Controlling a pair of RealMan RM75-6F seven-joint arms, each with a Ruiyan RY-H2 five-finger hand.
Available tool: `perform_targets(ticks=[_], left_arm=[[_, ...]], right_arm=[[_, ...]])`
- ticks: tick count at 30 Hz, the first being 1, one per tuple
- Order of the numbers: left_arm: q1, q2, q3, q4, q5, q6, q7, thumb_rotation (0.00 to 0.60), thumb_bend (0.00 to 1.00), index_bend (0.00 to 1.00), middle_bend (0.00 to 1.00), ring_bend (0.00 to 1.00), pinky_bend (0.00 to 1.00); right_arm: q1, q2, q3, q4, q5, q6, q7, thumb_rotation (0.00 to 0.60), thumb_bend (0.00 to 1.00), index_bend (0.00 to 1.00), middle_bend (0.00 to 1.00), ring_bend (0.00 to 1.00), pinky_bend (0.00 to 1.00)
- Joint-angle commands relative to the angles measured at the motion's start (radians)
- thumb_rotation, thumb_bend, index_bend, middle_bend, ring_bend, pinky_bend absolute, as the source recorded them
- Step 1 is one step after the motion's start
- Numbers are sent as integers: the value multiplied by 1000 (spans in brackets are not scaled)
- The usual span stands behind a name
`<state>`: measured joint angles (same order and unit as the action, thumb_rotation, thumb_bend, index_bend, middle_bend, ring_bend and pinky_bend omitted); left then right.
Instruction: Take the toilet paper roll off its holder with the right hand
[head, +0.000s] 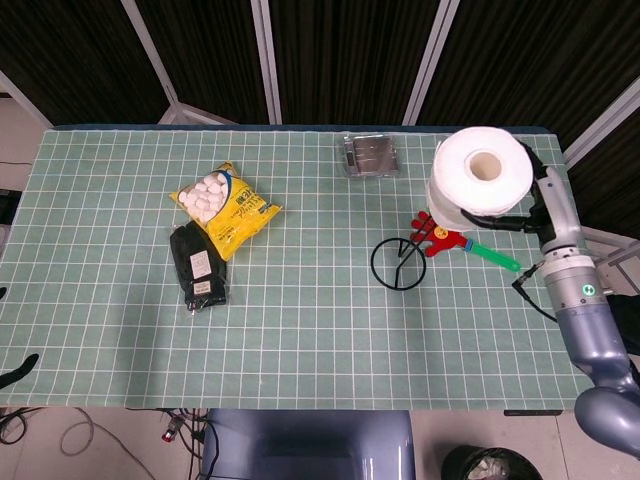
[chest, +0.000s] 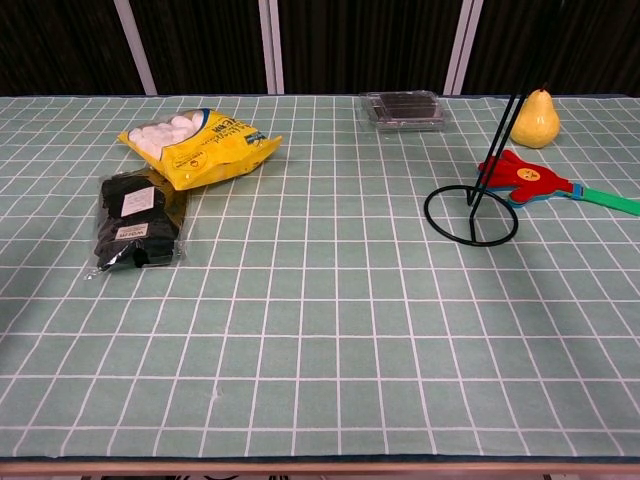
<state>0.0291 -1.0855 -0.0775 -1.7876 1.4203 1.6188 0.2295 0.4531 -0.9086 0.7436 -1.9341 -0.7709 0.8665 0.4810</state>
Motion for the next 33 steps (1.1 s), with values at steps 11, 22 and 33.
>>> perform_targets(ticks=[11,22,33], left_arm=[[2,1,1,-4,4,3,-1,600,116,132,0,0,0],[3,2,0,-4,3,6,-5,600,116,132,0,0,0],[0,0,-1,-2,2,1,-5,600,116,132,0,0,0]], right_arm=[[-120,91,-53,107,-167,-91,186,600,0,304,245,183,0],[-267,16,-259,172,-606,-33,498,600,0,304,245,183,0],[-252,-148,-516,243,-875,85,641,600,0,313,245,183,0]])
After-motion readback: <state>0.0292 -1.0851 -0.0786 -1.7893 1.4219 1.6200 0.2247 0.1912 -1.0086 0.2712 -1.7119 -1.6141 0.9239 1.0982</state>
